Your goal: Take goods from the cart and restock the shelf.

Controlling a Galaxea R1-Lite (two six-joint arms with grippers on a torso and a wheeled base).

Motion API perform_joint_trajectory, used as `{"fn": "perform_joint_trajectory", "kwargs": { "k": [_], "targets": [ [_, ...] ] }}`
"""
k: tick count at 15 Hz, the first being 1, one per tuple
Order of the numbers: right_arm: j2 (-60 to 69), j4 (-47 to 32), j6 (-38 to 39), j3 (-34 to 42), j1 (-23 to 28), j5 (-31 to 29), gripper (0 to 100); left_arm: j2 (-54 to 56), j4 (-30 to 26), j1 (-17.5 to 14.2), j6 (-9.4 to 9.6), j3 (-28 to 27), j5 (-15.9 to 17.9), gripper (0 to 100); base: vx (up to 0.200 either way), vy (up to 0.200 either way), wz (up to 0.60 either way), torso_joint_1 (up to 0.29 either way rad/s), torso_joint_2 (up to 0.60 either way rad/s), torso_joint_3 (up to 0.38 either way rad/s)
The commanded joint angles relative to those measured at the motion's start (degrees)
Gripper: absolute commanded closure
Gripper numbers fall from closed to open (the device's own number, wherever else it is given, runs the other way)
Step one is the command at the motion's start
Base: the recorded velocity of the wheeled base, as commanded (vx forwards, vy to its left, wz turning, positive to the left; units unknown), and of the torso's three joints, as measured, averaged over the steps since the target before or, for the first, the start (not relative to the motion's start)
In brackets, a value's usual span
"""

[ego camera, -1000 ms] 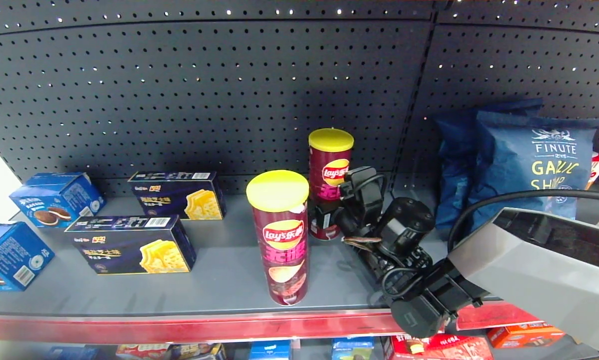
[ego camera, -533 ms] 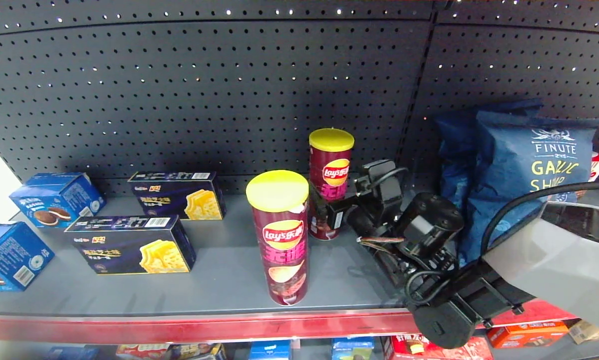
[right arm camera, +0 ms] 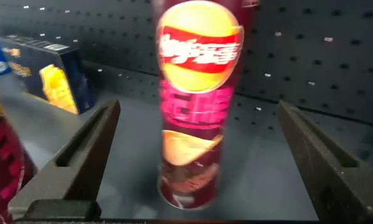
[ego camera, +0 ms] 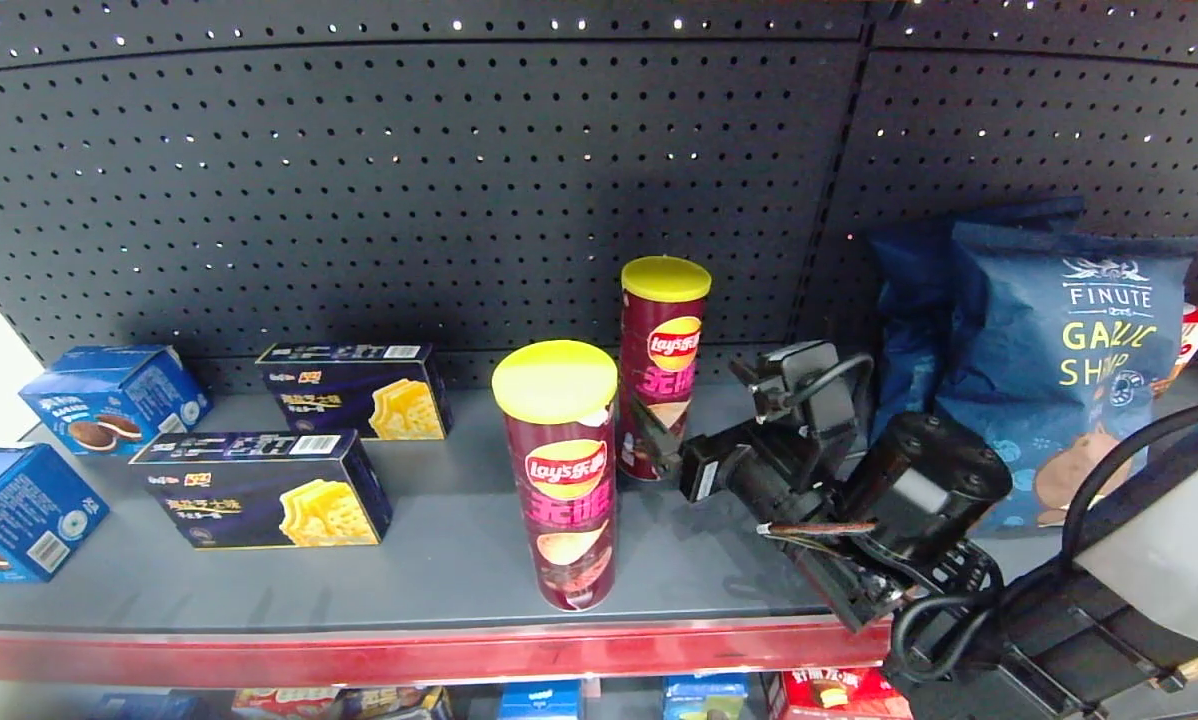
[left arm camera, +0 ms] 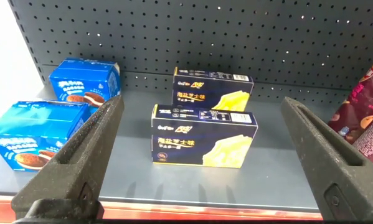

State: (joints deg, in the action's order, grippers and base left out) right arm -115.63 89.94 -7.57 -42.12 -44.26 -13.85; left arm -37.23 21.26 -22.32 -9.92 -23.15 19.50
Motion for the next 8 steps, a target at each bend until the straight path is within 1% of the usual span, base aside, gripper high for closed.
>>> {"fn": "perform_joint_trajectory", "kwargs": {
  "k": [1, 5, 8],
  "targets": [
    [1.5, 0.1, 0.0, 1.2, 0.5, -0.6, 0, 0.0, 0.1, 0.0, -0.10, -0.1, 0.0, 0, 0.000, 0.000, 0.00, 0.000, 0.00, 0.000],
    [2.7, 0.1, 2.4, 5.6, 3.4, -0.7, 0, 0.0, 0.0, 0.0, -0.01, 0.0, 0.0, 0, 0.000, 0.000, 0.00, 0.000, 0.00, 0.000],
    [2.3, 0.1, 2.9, 5.7, 3.8, -0.7, 0, 0.0, -0.2, 0.0, -0.01, 0.0, 0.0, 0, 0.000, 0.000, 0.00, 0.000, 0.00, 0.000]
  ]
}}
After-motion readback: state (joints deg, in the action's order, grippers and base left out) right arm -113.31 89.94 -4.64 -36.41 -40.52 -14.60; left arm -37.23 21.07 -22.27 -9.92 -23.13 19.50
